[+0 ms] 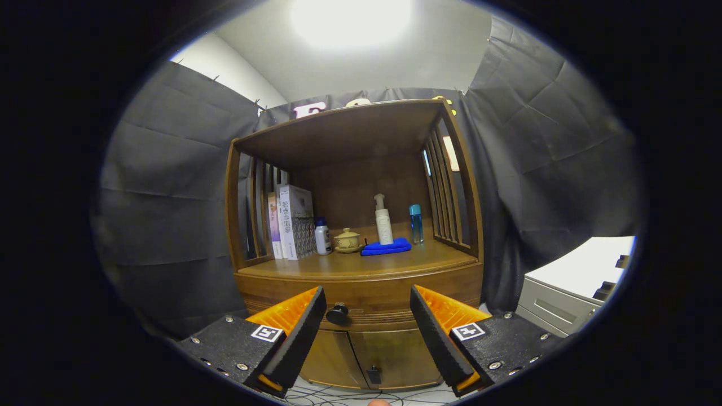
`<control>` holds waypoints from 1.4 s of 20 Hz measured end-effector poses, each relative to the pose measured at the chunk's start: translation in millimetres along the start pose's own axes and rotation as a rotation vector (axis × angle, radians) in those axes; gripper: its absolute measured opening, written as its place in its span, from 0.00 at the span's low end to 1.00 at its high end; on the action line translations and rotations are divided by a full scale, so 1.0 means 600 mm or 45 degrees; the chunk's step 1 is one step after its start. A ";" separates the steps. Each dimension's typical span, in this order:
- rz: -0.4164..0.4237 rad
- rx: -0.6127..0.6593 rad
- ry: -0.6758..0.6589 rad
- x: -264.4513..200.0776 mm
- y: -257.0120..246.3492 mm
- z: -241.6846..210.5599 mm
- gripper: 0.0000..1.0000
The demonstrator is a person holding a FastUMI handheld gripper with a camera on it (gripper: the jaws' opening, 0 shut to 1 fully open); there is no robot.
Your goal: Pull open the drawer, take out the items inside it, and place them on the countertop above the cabinet.
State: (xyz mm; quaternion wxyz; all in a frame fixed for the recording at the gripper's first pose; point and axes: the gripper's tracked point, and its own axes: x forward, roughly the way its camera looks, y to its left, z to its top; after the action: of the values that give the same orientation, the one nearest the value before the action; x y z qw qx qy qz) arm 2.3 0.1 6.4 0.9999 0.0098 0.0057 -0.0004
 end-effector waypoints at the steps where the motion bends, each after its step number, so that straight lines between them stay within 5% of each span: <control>1: 0.000 0.005 0.004 0.001 -0.002 0.004 0.93; 11: -0.003 -0.014 -0.018 0.029 0.000 0.019 0.93; 28: 0.069 -0.058 0.114 0.199 0.066 -0.093 0.93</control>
State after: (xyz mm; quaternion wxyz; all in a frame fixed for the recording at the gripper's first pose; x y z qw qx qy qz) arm 121.1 41.0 -49.8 0.9983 -0.0127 0.0502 0.0274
